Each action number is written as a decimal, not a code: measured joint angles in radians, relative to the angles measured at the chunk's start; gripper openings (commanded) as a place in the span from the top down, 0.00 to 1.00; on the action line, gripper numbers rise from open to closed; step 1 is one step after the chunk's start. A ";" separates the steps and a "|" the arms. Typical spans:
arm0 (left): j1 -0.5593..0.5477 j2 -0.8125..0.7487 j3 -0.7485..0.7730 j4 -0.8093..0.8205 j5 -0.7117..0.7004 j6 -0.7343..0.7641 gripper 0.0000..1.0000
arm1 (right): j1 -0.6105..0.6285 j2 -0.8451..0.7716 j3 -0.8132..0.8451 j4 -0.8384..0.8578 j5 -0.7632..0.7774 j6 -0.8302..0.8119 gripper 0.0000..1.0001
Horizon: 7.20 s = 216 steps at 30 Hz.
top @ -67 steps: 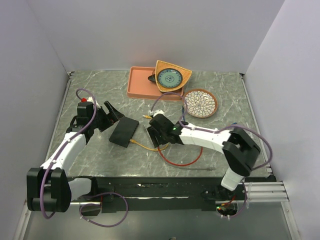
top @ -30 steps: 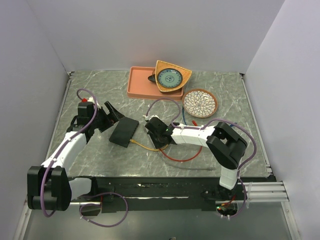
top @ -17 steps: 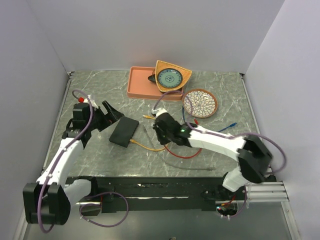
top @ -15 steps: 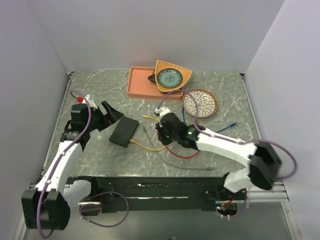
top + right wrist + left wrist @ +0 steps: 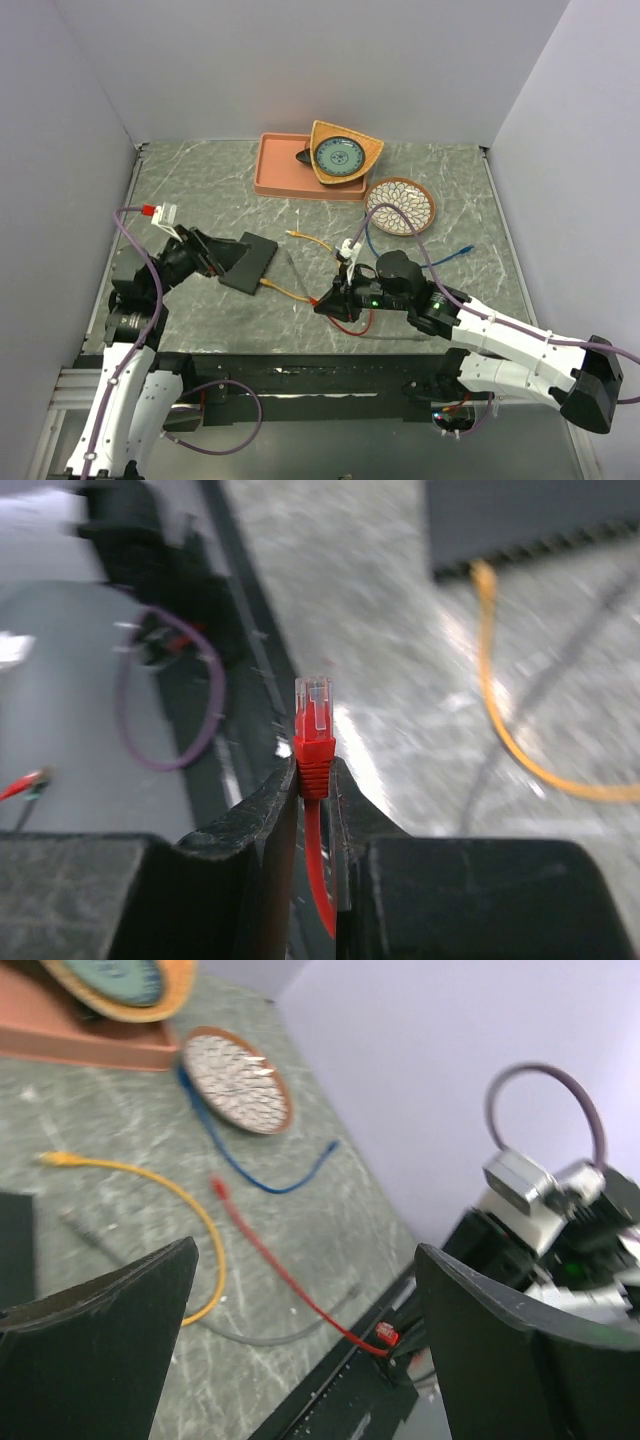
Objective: Insert the plug into the switch port
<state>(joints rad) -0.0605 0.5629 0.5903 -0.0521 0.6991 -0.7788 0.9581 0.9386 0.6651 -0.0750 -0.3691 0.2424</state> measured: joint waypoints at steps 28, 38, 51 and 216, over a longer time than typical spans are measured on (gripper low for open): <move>-0.047 -0.051 -0.135 0.142 0.221 -0.035 0.02 | 0.134 0.103 0.155 -0.099 0.431 0.009 1.00; -0.116 0.110 -0.051 -0.010 0.056 0.042 0.00 | 0.366 0.460 0.332 -0.404 1.096 0.003 1.00; -0.144 0.381 0.061 -0.083 -0.172 0.096 0.04 | 0.327 0.397 0.288 -0.208 0.756 -0.185 1.00; 0.010 0.972 0.043 0.213 -0.368 0.188 0.26 | -0.005 1.032 0.562 0.009 0.214 -0.313 1.00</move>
<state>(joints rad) -0.0509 1.5352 0.6338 0.1608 0.3313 -0.5911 0.9527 1.9705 1.2266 -0.0658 -0.1555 -0.0708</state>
